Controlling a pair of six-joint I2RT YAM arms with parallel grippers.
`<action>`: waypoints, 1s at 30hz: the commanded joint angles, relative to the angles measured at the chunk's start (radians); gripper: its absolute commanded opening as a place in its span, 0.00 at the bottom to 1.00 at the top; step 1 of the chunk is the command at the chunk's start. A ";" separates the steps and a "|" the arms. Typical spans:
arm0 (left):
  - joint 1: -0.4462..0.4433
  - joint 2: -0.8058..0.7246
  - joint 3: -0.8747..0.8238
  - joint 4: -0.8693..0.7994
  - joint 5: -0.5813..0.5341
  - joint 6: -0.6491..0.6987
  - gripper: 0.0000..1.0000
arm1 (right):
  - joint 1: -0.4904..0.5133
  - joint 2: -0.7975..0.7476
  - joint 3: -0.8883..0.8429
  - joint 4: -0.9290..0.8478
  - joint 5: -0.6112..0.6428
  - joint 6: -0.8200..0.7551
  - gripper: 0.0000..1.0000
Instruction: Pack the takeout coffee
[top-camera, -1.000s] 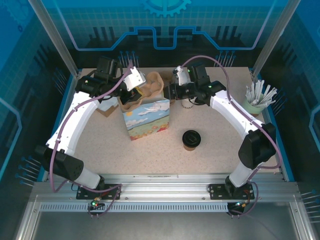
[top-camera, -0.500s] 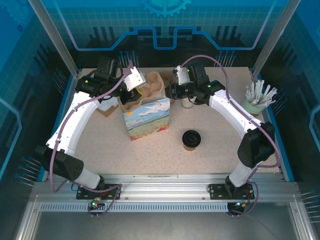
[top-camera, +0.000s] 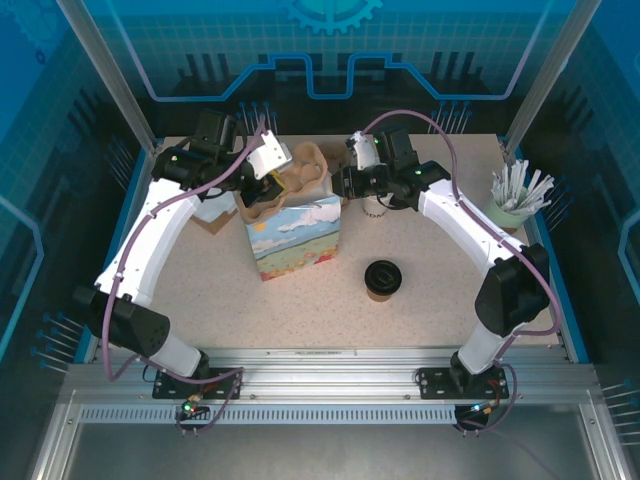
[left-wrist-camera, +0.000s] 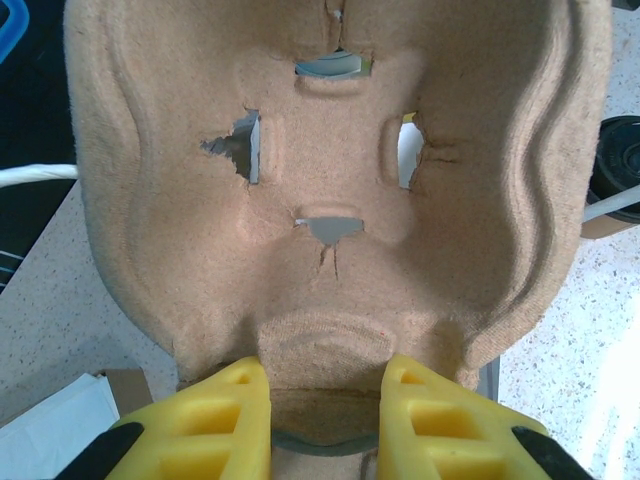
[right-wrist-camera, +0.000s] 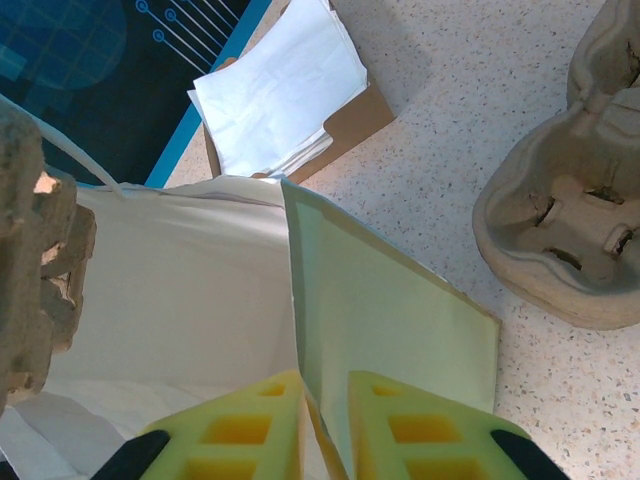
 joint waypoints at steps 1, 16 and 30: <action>0.006 0.017 0.036 -0.030 -0.031 -0.005 0.22 | 0.000 -0.007 0.031 -0.036 0.017 -0.022 0.19; 0.008 0.026 0.058 -0.008 -0.047 -0.039 0.21 | -0.002 -0.017 0.028 -0.054 0.026 -0.038 0.18; 0.018 0.039 0.068 -0.004 -0.059 -0.018 0.20 | -0.001 -0.020 0.028 -0.056 0.022 -0.041 0.18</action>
